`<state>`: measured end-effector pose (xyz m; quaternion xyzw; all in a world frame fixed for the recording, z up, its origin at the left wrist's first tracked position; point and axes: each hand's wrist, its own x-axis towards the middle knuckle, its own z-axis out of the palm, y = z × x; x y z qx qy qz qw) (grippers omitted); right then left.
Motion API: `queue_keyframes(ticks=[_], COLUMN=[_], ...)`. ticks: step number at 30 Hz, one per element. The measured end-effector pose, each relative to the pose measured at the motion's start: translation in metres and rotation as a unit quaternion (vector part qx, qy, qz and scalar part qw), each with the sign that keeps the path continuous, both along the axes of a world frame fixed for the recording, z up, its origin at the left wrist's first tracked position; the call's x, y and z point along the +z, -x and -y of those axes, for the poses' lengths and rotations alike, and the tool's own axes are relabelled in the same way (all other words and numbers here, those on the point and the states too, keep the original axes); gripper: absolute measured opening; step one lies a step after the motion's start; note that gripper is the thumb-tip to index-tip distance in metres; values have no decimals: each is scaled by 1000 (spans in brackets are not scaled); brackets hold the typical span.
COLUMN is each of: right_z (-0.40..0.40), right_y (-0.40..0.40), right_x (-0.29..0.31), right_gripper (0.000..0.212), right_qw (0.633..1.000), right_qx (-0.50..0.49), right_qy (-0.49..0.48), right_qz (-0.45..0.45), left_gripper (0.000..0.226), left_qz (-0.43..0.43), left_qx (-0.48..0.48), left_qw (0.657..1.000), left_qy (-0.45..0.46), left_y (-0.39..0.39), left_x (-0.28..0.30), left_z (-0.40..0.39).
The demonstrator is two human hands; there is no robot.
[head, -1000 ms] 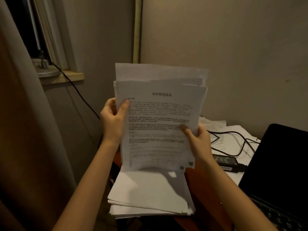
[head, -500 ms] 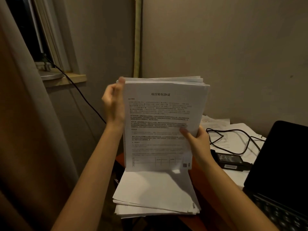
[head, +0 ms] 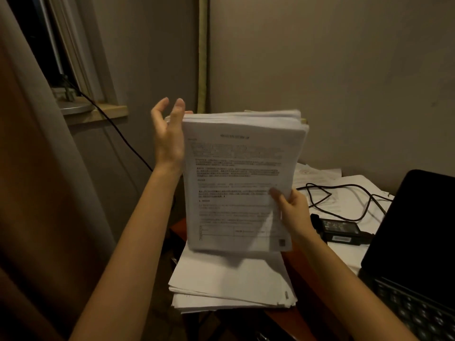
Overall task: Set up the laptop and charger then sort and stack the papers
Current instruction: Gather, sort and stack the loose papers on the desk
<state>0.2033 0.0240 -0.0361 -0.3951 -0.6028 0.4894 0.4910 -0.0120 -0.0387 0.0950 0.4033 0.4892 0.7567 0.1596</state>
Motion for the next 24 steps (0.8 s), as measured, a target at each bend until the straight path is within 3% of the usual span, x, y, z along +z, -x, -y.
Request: queue_keyframes(ticks=[3,6,10,16,22,24], right_z=[5,17,27,35,37,42], right_y=[-4,-8,-9,-2,5,4], right_x=[1,-11,-30,-41,-42,-41], right_gripper=[18,15,26,32,20,29], right_qw=[999,994,981,963,962,961], right_qx=[0,9,-14,-19,-50,-67], right_qy=[28,105,175,234,173,145], right_qz=[18,31,84,131,206,225], left_gripper=[77,91,75,46,99,108], left_qz=[-32,16,10,39,11,-22], left_qx=[-27,-80,-96,-173,-187,-179], left_qw=[996,984,947,918,924,917], left_qy=[75,161,305,353,334,355], left_y=[6,15,5,-14,-10,-9], left_x=[-21,-66,-129,-173,-194,-198], left_z=[14,28,50,84,102,105])
